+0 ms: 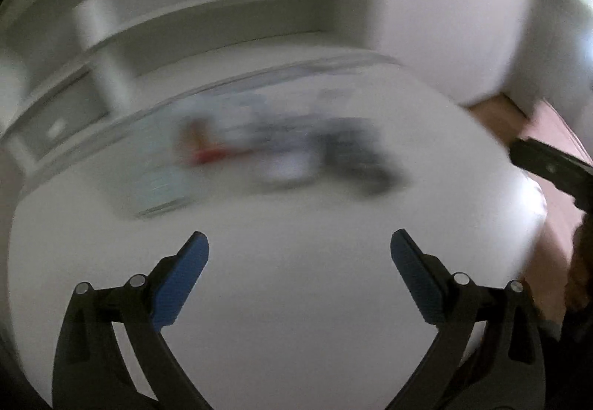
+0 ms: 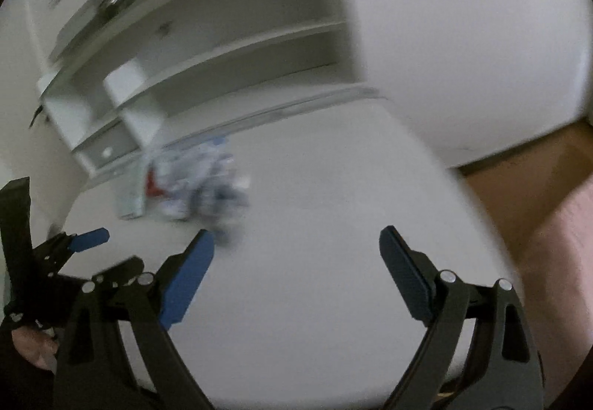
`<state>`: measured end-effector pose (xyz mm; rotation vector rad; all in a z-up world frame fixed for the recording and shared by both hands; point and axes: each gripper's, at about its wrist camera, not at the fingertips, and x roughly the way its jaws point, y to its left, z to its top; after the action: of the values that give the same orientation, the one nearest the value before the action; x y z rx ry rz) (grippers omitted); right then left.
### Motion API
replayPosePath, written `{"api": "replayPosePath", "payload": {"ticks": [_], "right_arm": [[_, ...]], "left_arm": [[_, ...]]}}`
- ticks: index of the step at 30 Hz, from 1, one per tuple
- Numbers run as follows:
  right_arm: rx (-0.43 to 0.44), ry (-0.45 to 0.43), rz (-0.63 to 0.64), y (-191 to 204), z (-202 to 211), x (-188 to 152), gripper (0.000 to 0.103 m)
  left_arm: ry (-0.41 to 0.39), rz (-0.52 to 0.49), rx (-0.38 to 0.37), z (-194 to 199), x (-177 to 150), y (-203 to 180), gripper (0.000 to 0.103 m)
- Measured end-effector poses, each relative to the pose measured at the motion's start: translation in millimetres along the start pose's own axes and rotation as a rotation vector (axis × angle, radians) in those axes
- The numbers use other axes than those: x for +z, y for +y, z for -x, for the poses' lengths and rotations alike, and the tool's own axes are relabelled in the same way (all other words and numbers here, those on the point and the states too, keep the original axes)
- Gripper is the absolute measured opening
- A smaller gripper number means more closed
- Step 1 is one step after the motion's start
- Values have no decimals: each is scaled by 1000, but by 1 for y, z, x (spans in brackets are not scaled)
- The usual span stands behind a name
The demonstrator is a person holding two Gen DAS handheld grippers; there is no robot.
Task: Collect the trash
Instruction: 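Return both tools to the desk, then grasp the light blue cigarette pack with the left tool while the right tool grasps the blue-white wrapper, then carry the pack and wrapper to the black bin and release both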
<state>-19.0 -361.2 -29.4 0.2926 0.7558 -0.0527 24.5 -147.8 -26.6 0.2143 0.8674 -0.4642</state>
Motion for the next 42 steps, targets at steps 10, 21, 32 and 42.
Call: {"api": "replayPosePath", "payload": {"ticks": [10, 21, 32, 42], "right_arm": [[36, 87, 128, 97, -89, 53, 75], [29, 117, 113, 104, -116, 75, 18], [134, 10, 155, 104, -43, 68, 18], [42, -93, 72, 25, 32, 47, 18]], "left_arm": [[30, 192, 69, 0, -11, 116, 96], [54, 191, 42, -52, 35, 112, 96], [48, 204, 112, -62, 45, 111, 72], [-8, 175, 69, -17, 45, 67, 54]]}}
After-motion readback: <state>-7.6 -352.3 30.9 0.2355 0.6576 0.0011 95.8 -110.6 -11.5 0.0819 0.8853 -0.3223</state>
